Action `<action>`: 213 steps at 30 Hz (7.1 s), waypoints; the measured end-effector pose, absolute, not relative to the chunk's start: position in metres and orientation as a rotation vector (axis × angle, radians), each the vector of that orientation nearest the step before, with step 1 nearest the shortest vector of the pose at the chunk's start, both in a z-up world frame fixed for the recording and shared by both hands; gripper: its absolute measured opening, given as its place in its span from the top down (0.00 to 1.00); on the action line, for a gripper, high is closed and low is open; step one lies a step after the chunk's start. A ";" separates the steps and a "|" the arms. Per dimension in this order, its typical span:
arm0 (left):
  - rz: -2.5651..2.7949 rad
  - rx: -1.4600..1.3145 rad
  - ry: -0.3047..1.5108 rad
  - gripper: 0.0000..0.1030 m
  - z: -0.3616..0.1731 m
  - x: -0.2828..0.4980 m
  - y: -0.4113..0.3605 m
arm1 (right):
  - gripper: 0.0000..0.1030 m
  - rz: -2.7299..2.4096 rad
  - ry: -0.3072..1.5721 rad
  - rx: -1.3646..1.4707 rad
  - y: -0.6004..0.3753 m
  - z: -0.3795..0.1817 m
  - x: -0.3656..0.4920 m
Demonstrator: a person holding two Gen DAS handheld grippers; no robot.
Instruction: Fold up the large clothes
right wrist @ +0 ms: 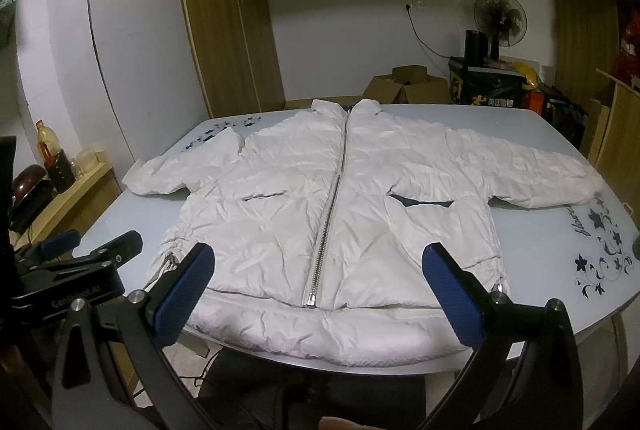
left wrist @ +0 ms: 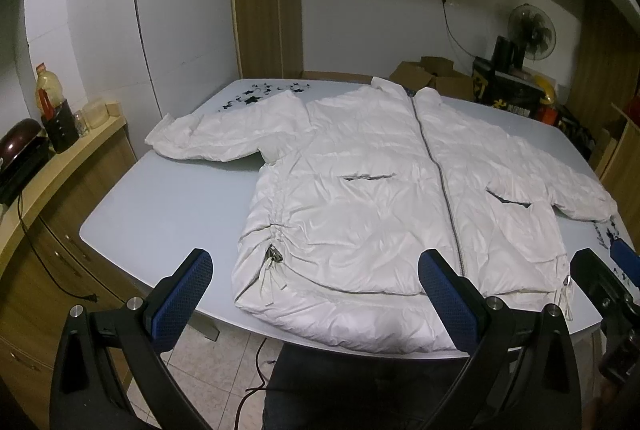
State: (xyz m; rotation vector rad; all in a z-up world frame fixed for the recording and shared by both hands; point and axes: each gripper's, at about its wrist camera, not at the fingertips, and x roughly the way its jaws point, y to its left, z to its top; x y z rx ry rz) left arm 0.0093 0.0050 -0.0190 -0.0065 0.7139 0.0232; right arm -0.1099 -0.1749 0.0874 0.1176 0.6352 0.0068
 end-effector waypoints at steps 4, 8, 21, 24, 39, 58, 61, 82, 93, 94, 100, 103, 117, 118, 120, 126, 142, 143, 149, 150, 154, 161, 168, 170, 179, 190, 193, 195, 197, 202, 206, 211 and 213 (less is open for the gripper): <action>0.022 -0.007 0.716 0.00 -0.019 0.010 0.005 | 0.00 0.005 0.638 0.117 -0.175 0.086 -0.111; 0.022 -0.005 0.720 0.00 -0.020 0.009 0.006 | 0.00 0.006 0.639 0.117 -0.176 0.086 -0.110; 0.021 -0.002 0.731 0.00 -0.021 0.009 0.006 | 0.00 0.006 0.640 0.117 -0.175 0.087 -0.110; 0.021 -0.002 0.732 0.00 -0.021 0.009 0.006 | 0.00 0.005 0.638 0.116 -0.175 0.086 -0.110; 0.022 -0.001 0.740 0.00 -0.023 0.010 0.006 | 0.00 0.006 0.649 0.115 -0.175 0.085 -0.111; 0.023 -0.003 0.747 0.00 -0.024 0.011 0.007 | 0.00 0.007 0.653 0.113 -0.175 0.085 -0.111; 0.022 -0.003 0.748 0.00 -0.023 0.011 0.007 | 0.00 0.009 0.654 0.113 -0.174 0.085 -0.111; -0.229 -1.165 0.864 0.00 -0.139 0.182 0.255 | 0.00 -0.020 0.787 0.092 -0.178 0.032 -0.074; -0.323 -1.234 0.953 0.00 -0.175 0.294 0.241 | 0.00 0.046 0.858 0.032 -0.167 0.001 -0.031; -0.333 -1.245 0.953 0.00 -0.181 0.303 0.242 | 0.00 0.044 0.859 0.031 -0.166 -0.001 -0.028; -0.350 -1.274 0.954 0.00 -0.191 0.327 0.242 | 0.00 0.029 0.888 0.028 -0.167 -0.005 -0.012; -0.352 -1.267 0.937 0.00 -0.190 0.336 0.246 | 0.00 0.038 0.868 -0.003 -0.158 -0.001 -0.008; -0.106 -1.253 0.734 0.02 -0.179 0.353 0.349 | 0.00 0.043 0.913 -0.037 -0.145 -0.010 0.011; -0.106 -1.253 0.738 0.02 -0.179 0.355 0.353 | 0.00 0.042 0.917 -0.037 -0.145 -0.011 0.012; -0.098 -1.240 0.743 0.07 -0.178 0.359 0.356 | 0.00 0.037 0.923 -0.035 -0.145 -0.012 0.014; -0.038 -1.165 0.793 0.48 -0.182 0.367 0.378 | 0.00 0.031 0.931 -0.041 -0.142 -0.014 0.018; -0.013 -0.693 0.621 0.93 -0.085 0.335 0.352 | 0.00 0.063 1.072 0.042 -0.091 0.037 0.175; -0.017 -0.666 0.606 0.93 -0.072 0.330 0.347 | 0.00 0.050 1.094 0.029 -0.072 0.029 0.203; -0.011 -0.546 0.570 0.93 -0.021 0.300 0.319 | 0.00 -0.109 1.150 -0.203 0.046 -0.042 0.327; -0.023 -0.541 0.570 0.93 -0.015 0.296 0.314 | 0.00 -0.111 1.166 -0.247 0.059 -0.054 0.338; -0.036 -0.502 0.570 0.93 0.009 0.284 0.293 | 0.00 -0.075 1.189 -0.340 0.082 -0.079 0.349; -0.143 -0.456 0.541 0.92 0.059 0.269 0.198 | 0.00 -0.110 1.026 0.011 -0.056 0.001 0.283; -0.321 -0.311 0.672 0.91 0.041 0.268 0.049 | 0.00 -0.285 0.989 0.224 -0.214 0.009 0.198; -0.347 -0.256 0.747 0.91 0.009 0.267 0.008 | 0.00 -0.333 0.988 0.289 -0.250 0.004 0.174; -0.303 -0.079 0.902 0.88 -0.110 0.272 -0.067 | 0.00 -0.430 0.985 0.395 -0.328 -0.011 0.113; -0.570 -0.372 0.742 0.00 -0.066 0.182 0.009 | 0.00 -0.246 0.871 0.225 -0.268 0.034 0.131; -0.577 -0.498 0.691 0.00 -0.050 0.144 0.068 | 0.00 -0.150 0.857 0.126 -0.219 0.050 0.158; -0.534 -0.548 0.673 0.00 -0.042 0.121 0.110 | 0.00 -0.060 0.879 0.043 -0.171 0.054 0.182; -0.473 -0.581 0.644 0.00 -0.038 0.102 0.147 | 0.00 0.002 0.904 -0.056 -0.125 0.049 0.201; -0.386 -0.628 0.625 0.00 -0.033 0.064 0.202 | 0.01 0.156 1.001 -0.252 -0.009 0.011 0.250; -0.373 -0.652 0.611 0.00 -0.030 0.038 0.226 | 0.04 0.143 1.033 -0.415 0.051 -0.023 0.284; -0.369 -0.663 0.623 0.00 -0.033 0.031 0.236 | 0.39 0.047 1.107 -0.513 0.063 -0.062 0.317; -0.373 -0.674 0.635 0.00 -0.037 0.036 0.233 | 0.60 0.019 1.104 -0.534 0.056 -0.066 0.316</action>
